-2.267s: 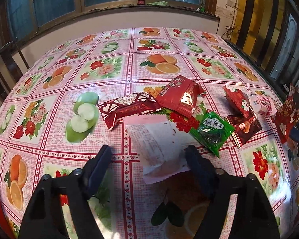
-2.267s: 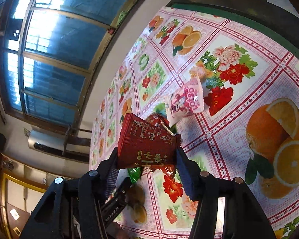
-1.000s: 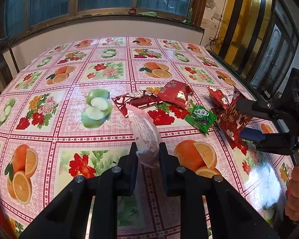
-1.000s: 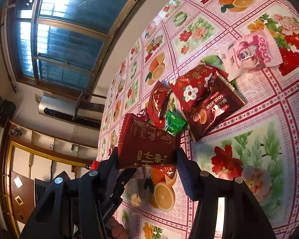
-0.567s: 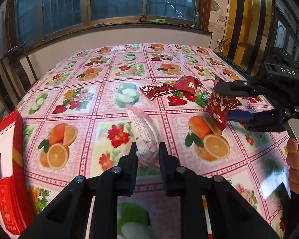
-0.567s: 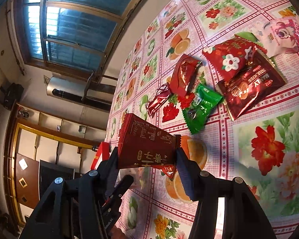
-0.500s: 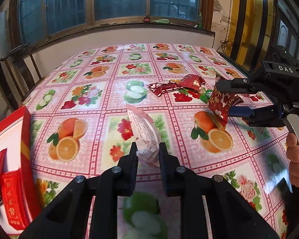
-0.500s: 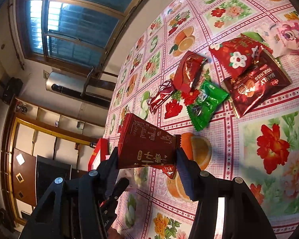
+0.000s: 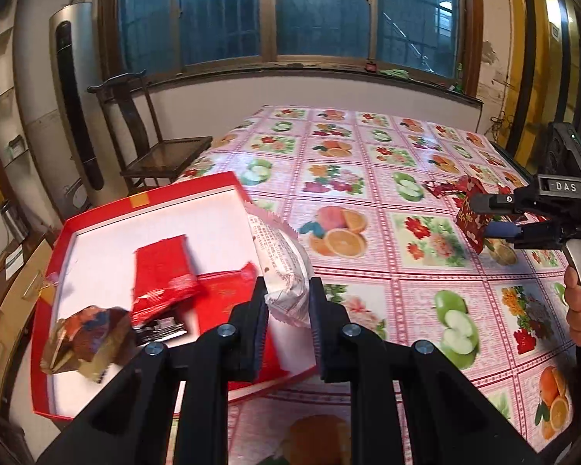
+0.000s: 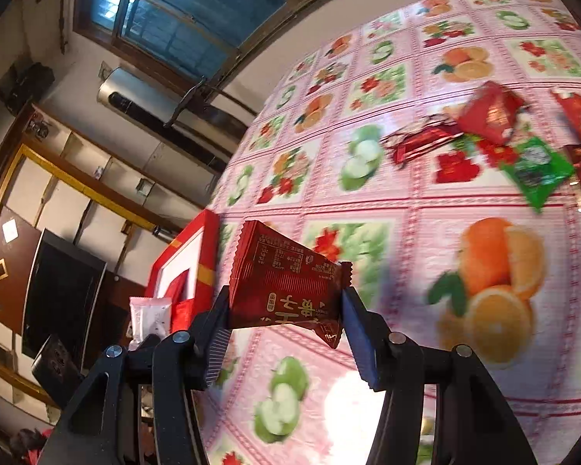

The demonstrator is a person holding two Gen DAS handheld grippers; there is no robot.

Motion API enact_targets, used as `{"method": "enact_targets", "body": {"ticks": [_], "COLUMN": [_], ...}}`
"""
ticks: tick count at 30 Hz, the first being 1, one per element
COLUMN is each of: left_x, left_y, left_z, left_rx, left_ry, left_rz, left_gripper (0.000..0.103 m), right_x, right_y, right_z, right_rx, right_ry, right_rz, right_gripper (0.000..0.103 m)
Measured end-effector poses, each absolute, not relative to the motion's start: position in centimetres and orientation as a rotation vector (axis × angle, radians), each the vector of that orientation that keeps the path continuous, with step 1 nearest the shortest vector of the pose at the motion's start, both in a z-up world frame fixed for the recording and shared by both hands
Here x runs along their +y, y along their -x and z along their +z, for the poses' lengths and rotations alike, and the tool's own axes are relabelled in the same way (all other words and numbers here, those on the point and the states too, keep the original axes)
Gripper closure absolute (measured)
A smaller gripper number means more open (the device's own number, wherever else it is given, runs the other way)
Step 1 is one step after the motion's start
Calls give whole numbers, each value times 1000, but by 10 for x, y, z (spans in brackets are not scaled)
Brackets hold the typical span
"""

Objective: Organize snacks
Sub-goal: 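Carry both packets over the white tray and open both tools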

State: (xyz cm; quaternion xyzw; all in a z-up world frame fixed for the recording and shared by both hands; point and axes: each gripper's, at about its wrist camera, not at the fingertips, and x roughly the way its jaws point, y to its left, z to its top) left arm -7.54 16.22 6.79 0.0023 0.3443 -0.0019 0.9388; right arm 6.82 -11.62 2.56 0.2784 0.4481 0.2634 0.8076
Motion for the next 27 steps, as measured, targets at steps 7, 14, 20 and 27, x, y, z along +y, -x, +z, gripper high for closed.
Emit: {"method": "enact_targets", "body": {"ticks": [7, 14, 20, 27], "left_x": [232, 276, 294, 238], "left_y": [94, 88, 99, 104], "left_z": [67, 71, 82, 98], "left_rx": [701, 705, 660, 623], "left_ry": [76, 97, 110, 6], "left_rz": [99, 211, 430, 340], "left_gripper": [84, 81, 13, 9], "right_x": [37, 133, 129, 53], "right_y": [-76, -76, -66, -43], "right_z": [23, 20, 37, 62], "right_rx": [1033, 1054, 955, 820], "right_ry": [-545, -494, -500, -444], "right_rz": [772, 816, 787, 652], "right_gripper": [44, 36, 21, 19]}}
